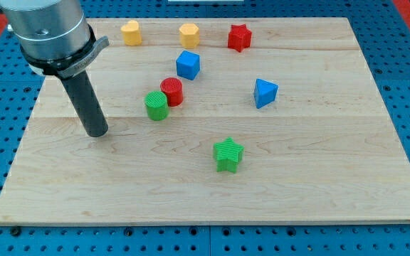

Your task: Point at the top of blue triangle

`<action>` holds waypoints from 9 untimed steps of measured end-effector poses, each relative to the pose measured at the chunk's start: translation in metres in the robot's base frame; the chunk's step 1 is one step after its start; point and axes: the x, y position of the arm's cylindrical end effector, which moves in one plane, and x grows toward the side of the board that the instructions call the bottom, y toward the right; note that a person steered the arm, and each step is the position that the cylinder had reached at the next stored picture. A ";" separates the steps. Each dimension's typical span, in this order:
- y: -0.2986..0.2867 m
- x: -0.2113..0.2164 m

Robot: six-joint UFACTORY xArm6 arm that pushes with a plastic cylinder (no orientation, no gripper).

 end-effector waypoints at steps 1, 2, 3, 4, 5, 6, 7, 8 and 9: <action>0.011 -0.004; 0.015 -0.016; 0.028 -0.027; 0.054 -0.037; 0.076 -0.046; 0.071 -0.056; 0.083 -0.060; 0.119 -0.060; 0.120 -0.060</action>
